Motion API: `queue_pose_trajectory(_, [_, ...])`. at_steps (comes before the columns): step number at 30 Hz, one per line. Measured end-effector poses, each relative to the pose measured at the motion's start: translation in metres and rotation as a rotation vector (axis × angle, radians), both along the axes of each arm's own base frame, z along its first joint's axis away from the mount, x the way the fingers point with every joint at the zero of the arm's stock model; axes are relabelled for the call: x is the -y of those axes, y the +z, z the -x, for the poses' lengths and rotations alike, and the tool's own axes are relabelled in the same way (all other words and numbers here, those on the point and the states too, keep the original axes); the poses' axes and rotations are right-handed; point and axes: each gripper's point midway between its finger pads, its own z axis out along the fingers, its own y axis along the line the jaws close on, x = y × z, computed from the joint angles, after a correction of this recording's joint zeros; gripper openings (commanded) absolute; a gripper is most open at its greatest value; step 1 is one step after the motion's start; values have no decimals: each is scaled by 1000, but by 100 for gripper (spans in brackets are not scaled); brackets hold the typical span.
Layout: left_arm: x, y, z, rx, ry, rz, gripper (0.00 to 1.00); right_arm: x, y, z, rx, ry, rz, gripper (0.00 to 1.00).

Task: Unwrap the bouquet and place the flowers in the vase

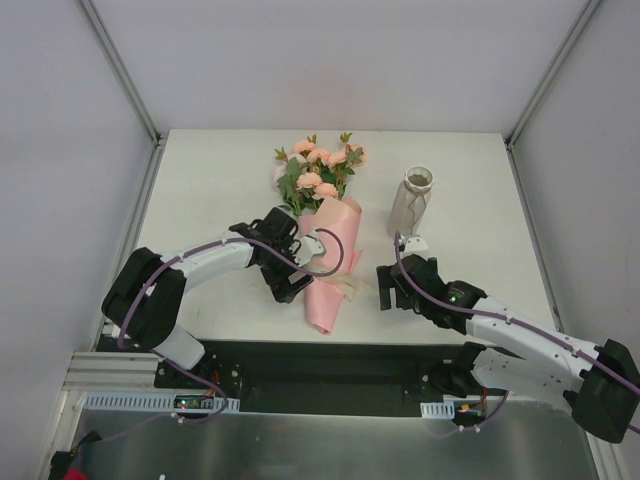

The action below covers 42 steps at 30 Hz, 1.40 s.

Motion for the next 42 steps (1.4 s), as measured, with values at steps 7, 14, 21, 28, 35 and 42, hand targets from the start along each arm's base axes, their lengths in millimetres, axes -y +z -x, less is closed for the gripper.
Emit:
queue_pose_trajectory(7, [3,-17,8,-1,-32,-30,76,-3,1,-2,13,-13,-28,90])
queue_pose_trajectory(14, [10,-19,1,27,-30,-23,13,-6,-2,-5,26,-15,-44,90])
queue_pose_trajectory(21, [0,-19,5,40,-4,-50,0,-15,-19,-9,1,19,-2,91])
queue_pose_trajectory(28, [-11,4,3,101,42,-26,0,-35,-46,-6,-33,169,135,92])
queue_pose_trajectory(35, [-17,8,-3,111,89,-19,0,-76,-21,-25,71,282,52,91])
queue_pose_trajectory(42, [-18,8,-2,105,94,-22,0,-103,-12,-39,122,340,9,79])
